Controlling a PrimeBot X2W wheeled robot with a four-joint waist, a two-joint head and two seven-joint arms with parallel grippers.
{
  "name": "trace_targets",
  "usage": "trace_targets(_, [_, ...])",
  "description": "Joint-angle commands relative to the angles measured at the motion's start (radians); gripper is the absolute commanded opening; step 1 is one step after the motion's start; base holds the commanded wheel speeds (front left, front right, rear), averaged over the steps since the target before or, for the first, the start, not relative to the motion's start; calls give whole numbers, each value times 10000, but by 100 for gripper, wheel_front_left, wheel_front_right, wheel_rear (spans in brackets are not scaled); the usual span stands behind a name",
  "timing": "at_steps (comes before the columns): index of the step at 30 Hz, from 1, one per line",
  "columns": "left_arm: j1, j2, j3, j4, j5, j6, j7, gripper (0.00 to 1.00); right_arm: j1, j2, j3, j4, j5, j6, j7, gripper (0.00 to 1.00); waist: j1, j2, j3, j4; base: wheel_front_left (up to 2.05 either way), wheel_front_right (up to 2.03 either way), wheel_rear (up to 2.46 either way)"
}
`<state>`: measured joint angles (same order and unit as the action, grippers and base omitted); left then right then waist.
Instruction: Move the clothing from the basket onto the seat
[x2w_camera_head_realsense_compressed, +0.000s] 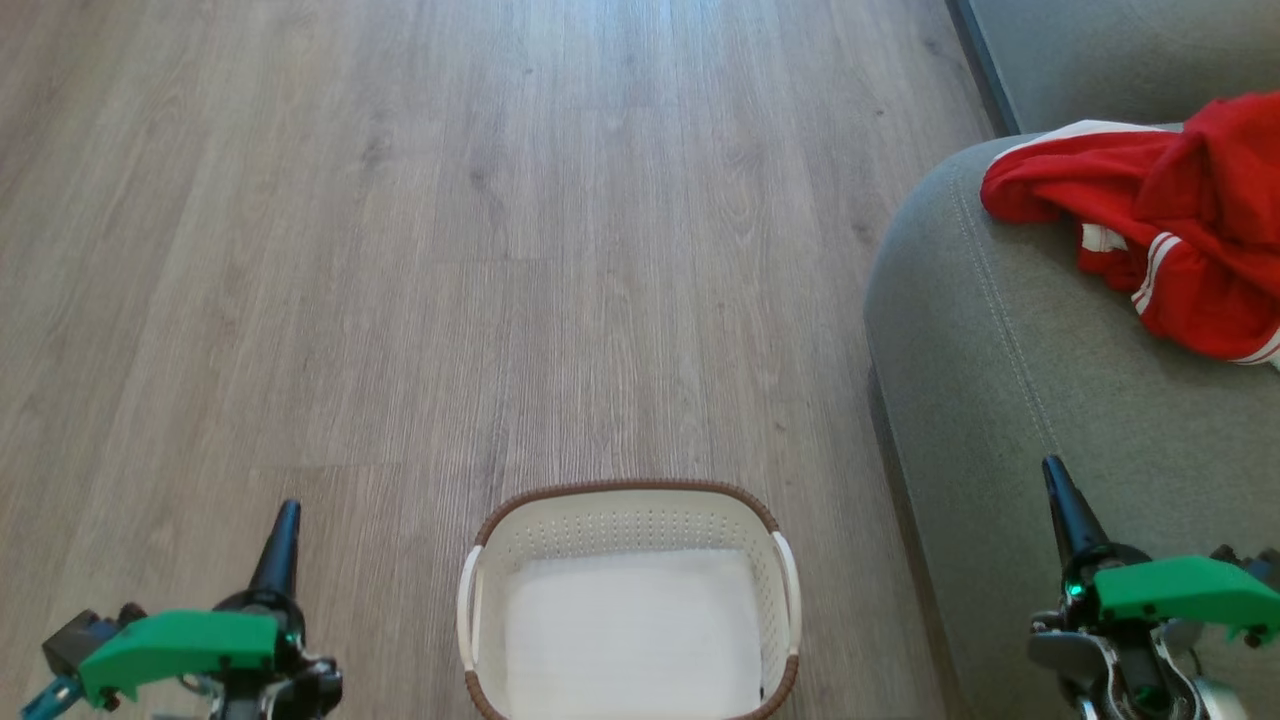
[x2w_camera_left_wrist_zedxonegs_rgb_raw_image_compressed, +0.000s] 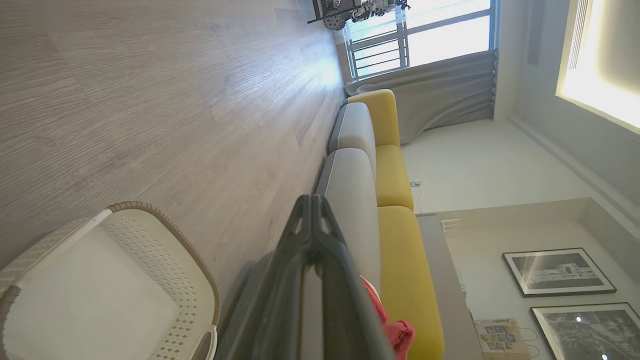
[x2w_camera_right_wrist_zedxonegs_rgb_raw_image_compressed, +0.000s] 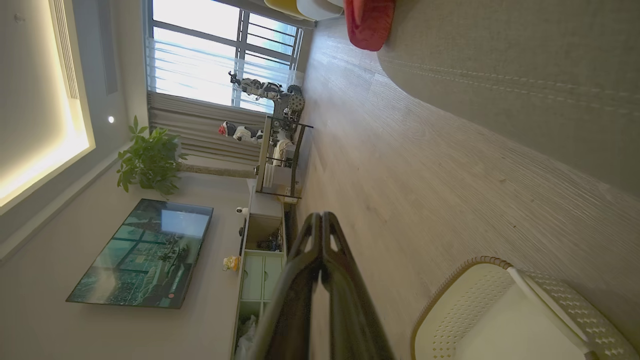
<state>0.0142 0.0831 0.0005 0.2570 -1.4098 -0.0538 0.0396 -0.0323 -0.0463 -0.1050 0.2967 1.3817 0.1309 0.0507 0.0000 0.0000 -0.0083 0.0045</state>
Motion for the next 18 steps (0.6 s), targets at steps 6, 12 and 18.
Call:
trace_targets(6, [-827, -35, 553, -239, -688, -292, 199, 0, -586, -41, 60, -435, 743, -1, 220, 0, 0, 0, 32, -13, 0, 0, 0])
trace_targets(12, [-987, -113, 736, -189, -1277, -490, 375, 0, -657, -40, -2, -470, 1377, -1, 388, 0, 0, 0, 66, -26, 0, 0, 0])
trace_targets(18, [-1147, -192, 918, -140, -1865, -688, 552, 0, -729, -39, -63, -505, 2012, -2, 557, 0, 0, 0, 100, -40, 0, 0, 0])
